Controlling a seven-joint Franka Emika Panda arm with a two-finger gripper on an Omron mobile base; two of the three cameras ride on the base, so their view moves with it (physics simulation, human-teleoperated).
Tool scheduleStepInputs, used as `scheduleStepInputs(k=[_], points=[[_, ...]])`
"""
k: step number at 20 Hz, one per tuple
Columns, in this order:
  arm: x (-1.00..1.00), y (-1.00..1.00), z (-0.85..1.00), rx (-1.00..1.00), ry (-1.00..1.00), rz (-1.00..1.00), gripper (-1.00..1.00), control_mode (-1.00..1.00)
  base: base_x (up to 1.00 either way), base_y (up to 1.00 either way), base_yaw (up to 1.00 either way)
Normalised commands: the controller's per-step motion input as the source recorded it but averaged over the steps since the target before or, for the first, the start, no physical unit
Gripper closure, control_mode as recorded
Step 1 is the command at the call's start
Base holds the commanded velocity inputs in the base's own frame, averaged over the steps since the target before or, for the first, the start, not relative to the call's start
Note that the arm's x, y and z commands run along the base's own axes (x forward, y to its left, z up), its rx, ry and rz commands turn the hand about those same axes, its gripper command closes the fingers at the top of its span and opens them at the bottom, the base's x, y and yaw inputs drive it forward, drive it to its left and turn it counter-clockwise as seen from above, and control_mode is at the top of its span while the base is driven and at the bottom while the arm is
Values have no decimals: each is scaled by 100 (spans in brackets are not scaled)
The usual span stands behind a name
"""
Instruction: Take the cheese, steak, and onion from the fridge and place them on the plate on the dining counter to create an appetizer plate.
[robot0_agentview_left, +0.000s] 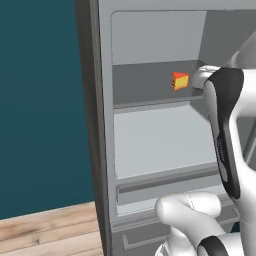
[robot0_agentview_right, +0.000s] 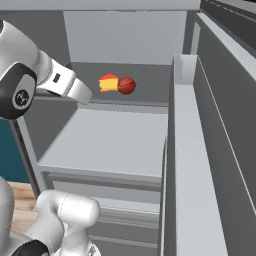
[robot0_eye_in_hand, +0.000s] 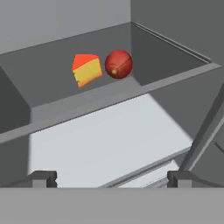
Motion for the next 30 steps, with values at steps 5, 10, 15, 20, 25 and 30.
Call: scheduleStepInputs(k=[5, 10, 15, 20, 25, 30], points=[[32, 0, -27, 0, -3, 0, -100, -100, 0, 0, 0], [50, 0, -7, 0, 0, -2, -100, -100, 0, 0, 0], [73, 0, -1, 0, 0, -6, -100, -100, 0, 0, 0], [67, 0, -13, 0, 0, -10, -100, -100, 0, 0, 0], [55, 0, -23, 0, 0, -11, -100, -100, 0, 0, 0], [55, 0, -16, 0, 0, -4, -100, -100, 0, 0, 0]])
